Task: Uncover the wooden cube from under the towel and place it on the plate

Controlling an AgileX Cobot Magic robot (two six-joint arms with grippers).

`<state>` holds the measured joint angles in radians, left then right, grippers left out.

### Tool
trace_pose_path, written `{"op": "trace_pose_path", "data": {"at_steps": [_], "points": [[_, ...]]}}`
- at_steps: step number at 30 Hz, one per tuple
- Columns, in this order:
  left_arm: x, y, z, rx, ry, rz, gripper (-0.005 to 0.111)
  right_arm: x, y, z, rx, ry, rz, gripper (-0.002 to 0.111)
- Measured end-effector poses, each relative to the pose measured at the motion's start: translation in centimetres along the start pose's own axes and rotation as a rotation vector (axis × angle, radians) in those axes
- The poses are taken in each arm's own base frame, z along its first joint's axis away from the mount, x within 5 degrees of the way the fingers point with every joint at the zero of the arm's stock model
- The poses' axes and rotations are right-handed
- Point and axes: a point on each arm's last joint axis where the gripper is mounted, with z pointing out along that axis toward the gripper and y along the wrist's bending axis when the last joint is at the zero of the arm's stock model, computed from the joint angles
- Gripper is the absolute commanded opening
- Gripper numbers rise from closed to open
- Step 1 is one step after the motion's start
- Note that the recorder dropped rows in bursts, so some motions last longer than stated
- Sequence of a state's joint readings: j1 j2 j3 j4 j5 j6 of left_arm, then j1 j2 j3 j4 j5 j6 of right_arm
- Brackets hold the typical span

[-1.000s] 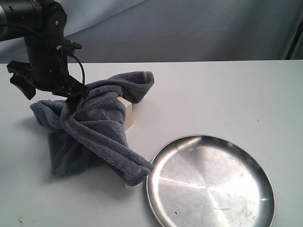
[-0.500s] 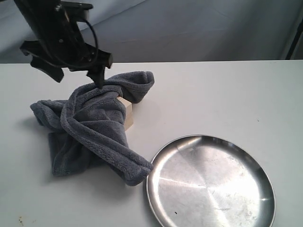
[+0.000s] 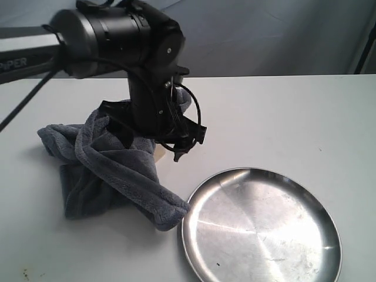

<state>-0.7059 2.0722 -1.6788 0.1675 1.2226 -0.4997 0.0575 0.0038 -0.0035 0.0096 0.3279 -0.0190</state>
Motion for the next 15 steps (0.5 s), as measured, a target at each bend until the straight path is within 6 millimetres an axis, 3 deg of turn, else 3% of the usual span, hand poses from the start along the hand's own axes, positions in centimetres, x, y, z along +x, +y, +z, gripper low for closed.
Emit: {"op": "trace_pose_path", "data": {"at_steps": [11,15], "points": [[-0.5,-0.1,4.0,-0.11,0.043,-0.033,0.083,0.0,0.0,0.0,0.0,0.0,0.0,0.0],[-0.5,-0.2,4.5,-0.124,0.051,-0.034,0.068,0.0,0.0,0.0,0.0,0.0,0.0,0.0]]}}
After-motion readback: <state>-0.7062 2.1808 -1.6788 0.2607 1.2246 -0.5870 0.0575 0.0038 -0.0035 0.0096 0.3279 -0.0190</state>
